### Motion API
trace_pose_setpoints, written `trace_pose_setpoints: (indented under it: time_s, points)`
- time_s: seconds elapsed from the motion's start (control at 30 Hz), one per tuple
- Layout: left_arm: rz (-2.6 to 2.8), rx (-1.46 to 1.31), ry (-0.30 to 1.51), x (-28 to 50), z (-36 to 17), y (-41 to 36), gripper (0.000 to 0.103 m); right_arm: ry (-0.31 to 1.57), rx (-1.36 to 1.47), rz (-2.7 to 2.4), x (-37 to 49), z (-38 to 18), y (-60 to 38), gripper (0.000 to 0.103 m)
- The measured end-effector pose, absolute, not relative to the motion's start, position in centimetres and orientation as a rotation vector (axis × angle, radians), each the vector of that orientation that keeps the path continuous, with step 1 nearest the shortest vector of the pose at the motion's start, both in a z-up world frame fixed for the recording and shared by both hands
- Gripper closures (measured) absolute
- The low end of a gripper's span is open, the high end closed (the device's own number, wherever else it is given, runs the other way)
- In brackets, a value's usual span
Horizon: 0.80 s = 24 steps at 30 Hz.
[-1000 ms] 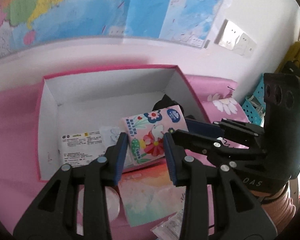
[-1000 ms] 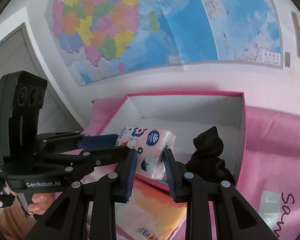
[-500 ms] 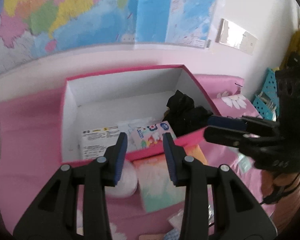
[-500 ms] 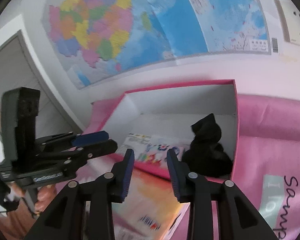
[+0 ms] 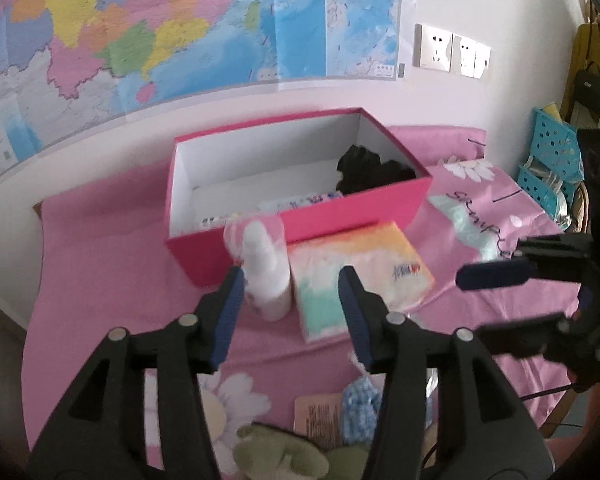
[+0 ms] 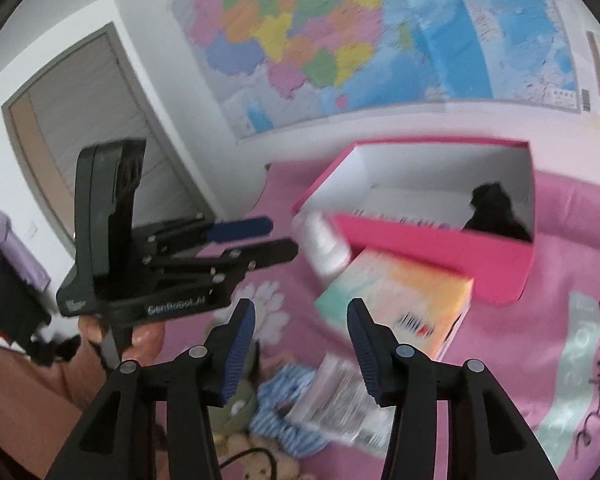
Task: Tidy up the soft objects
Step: 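Move the right gripper to the green frog plush and grasp it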
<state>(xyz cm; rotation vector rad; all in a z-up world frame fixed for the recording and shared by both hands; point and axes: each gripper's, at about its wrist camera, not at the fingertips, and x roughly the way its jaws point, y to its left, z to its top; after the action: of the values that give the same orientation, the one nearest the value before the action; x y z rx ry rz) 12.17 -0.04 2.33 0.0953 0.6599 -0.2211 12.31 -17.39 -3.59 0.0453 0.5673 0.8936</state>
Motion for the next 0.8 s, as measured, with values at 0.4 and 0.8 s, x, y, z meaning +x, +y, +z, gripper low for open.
trace_pose_setpoints:
  time_s: [0.4,0.8]
  points:
    - [-0.178,0.099,0.75,9.0,-1.4,2.5,0.051,0.764,-0.089,0.997,8.5,-9.3,-13.0,0.051]
    - [-0.238,-0.012,0.854,7.4,-4.0,5.9,0.051,0.802,-0.19,0.989,7.2,-11.9,-9.8,0.043]
